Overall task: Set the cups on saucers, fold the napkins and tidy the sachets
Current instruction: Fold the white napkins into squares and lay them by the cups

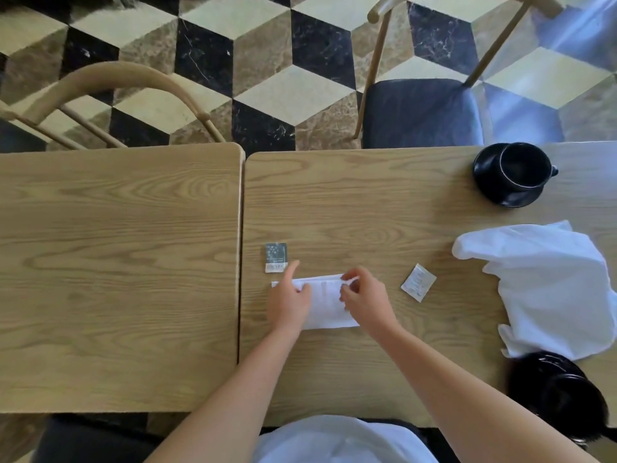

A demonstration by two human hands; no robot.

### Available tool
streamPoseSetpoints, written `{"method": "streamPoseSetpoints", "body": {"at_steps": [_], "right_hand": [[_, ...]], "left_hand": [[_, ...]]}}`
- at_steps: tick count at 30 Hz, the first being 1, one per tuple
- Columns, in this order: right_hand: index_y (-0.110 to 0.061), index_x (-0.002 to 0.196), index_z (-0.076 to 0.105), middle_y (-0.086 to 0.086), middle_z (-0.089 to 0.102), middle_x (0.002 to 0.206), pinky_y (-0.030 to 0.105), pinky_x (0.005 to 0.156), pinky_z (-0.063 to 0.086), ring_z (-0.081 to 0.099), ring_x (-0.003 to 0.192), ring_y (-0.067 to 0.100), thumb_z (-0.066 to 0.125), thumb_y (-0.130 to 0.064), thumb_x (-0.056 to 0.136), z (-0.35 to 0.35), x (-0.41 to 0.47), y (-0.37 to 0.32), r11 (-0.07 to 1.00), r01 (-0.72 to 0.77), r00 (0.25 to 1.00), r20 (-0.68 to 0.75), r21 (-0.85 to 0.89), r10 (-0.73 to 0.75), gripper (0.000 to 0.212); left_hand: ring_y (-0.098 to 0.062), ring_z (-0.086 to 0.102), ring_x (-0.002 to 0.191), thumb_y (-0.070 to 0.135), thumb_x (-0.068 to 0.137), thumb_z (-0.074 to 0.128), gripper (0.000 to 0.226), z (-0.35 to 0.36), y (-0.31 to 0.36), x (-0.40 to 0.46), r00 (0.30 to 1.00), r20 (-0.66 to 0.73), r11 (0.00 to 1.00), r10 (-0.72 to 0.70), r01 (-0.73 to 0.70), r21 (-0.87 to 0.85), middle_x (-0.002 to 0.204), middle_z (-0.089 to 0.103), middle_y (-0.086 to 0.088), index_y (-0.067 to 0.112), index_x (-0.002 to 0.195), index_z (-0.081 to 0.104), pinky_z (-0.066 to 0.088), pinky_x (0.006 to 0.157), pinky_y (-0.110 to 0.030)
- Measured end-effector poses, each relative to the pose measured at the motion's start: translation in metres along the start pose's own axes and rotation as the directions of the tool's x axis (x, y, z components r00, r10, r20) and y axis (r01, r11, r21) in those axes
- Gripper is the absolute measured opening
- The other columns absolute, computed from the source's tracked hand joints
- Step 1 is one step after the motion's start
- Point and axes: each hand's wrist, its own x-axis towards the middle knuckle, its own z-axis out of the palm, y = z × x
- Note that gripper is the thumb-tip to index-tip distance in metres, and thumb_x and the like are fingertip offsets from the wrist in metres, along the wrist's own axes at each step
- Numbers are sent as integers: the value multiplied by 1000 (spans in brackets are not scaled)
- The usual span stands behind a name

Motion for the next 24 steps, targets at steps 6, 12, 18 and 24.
{"method": "streamPoseSetpoints", "body": {"at_steps": [6, 12, 18, 24], "right_hand": [[-19, 117, 62, 2, 52, 115, 35, 89, 48, 50, 108, 23, 70, -25, 88, -32, 14, 27, 864, 177, 968, -74, -472, -239, 31], [-13, 103, 66, 4, 58, 106, 32, 87, 42, 51, 111, 27, 68, -22, 93, -44, 21, 31, 826, 218, 966, -6, -520, -259, 13], [-17, 103, 65, -2, 62, 104, 31, 80, 43, 53, 107, 22, 65, -23, 96, -43, 21, 15, 837, 287, 943, -18, -465, -333, 9], [-17, 105, 63, -4, 64, 97, 33, 71, 50, 61, 85, 18, 61, -23, 94, -24, 5, -1, 812, 322, 904, -97, -487, -416, 13]], "left_hand": [[-27, 66, 97, 27, 88, 71, 27, -24, -31, 9, 986, -58, 957, 155, -135, 258, 111, 67, 1, 26, 115, 69, 44, 73, -32], [-23, 60, 77, 23, 89, 71, 9, -32, -37, 16, 989, -53, 961, 139, -122, 246, 77, 59, 7, 23, 87, 62, 36, 59, -31], [-24, 59, 68, 19, 90, 65, 10, -33, -39, 18, 996, -64, 992, 61, -54, 117, 73, 64, 2, 19, 83, 57, 43, 58, -34], [-23, 59, 65, 25, 91, 59, 13, -35, -22, 14, 992, -124, 999, 0, 5, 39, 71, 61, 1, 17, 87, 50, 43, 59, -35]]}}
